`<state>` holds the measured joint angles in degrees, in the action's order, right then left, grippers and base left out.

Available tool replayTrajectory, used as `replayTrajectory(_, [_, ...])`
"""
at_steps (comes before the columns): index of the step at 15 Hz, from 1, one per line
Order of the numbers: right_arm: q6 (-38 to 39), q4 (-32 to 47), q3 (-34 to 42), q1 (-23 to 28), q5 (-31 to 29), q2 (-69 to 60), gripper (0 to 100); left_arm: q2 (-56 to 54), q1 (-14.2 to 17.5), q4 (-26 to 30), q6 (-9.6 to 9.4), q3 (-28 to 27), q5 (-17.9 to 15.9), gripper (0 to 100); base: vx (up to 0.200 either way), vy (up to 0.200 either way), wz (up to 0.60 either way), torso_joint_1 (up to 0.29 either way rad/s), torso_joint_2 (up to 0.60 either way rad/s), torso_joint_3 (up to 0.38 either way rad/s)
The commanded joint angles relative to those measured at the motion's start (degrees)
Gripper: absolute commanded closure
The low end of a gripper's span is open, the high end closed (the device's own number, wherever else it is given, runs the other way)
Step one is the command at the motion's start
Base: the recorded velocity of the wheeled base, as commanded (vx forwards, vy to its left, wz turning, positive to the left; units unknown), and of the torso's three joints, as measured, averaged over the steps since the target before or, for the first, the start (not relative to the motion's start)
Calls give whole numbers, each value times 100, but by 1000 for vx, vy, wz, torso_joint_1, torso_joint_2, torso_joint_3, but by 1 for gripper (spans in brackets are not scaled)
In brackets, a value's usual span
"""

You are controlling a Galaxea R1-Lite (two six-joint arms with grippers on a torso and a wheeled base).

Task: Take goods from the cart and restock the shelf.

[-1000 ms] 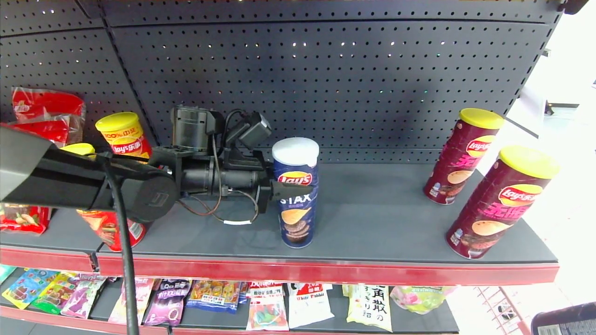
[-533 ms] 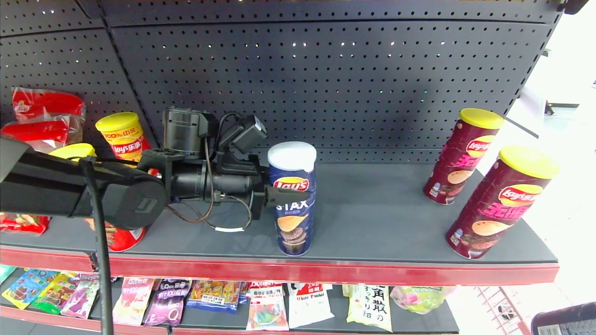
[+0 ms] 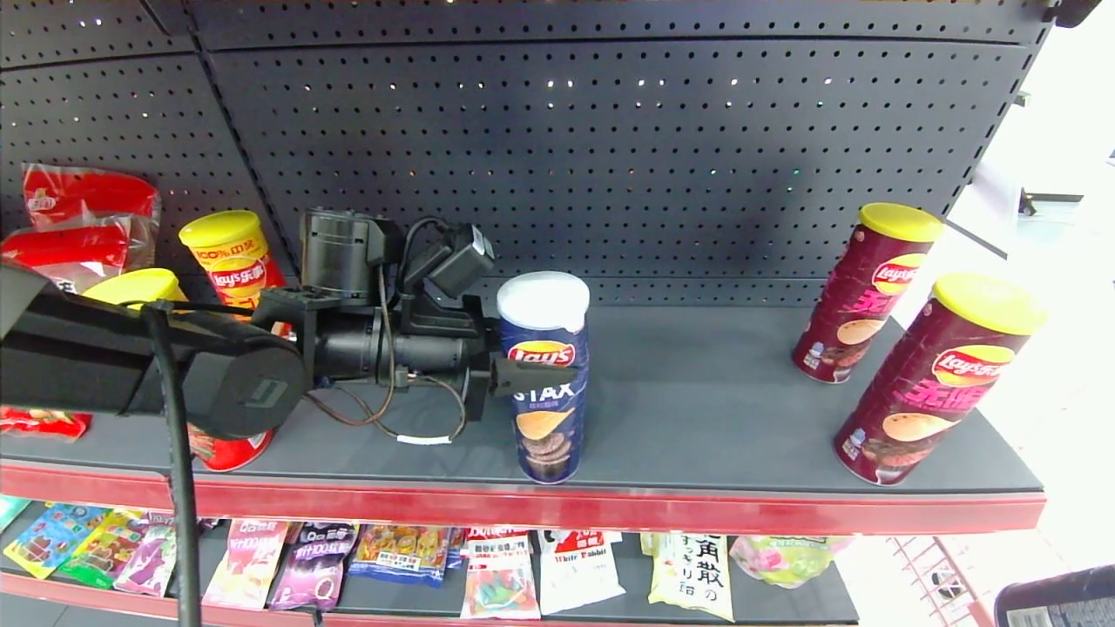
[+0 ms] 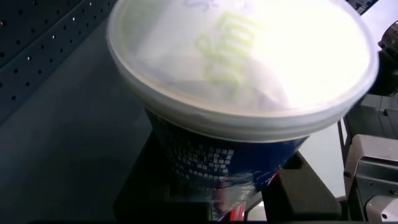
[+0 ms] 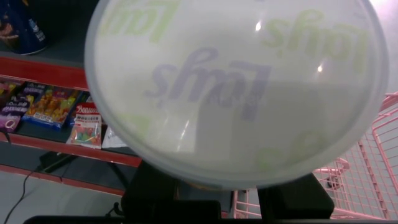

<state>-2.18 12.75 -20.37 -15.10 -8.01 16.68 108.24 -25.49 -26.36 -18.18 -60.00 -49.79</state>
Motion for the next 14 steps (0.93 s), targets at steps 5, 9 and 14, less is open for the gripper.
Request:
replayTrajectory(5, [-2, -1, -2, -1, 1, -7, 100, 66, 0, -71, -107, 6, 48, 0, 0, 0, 0, 0, 0, 0])
replayTrajectory(9, [-2, -1, -2, -1, 1, -7, 100, -75, 27, -98, -98, 50, 74, 0, 0, 0, 0, 0, 0, 0])
replayTrajectory(14, [-10, -1, 7, -1, 1, 2, 100, -673, 229, -98, -90, 419, 153, 0, 0, 0, 0, 0, 0, 0])
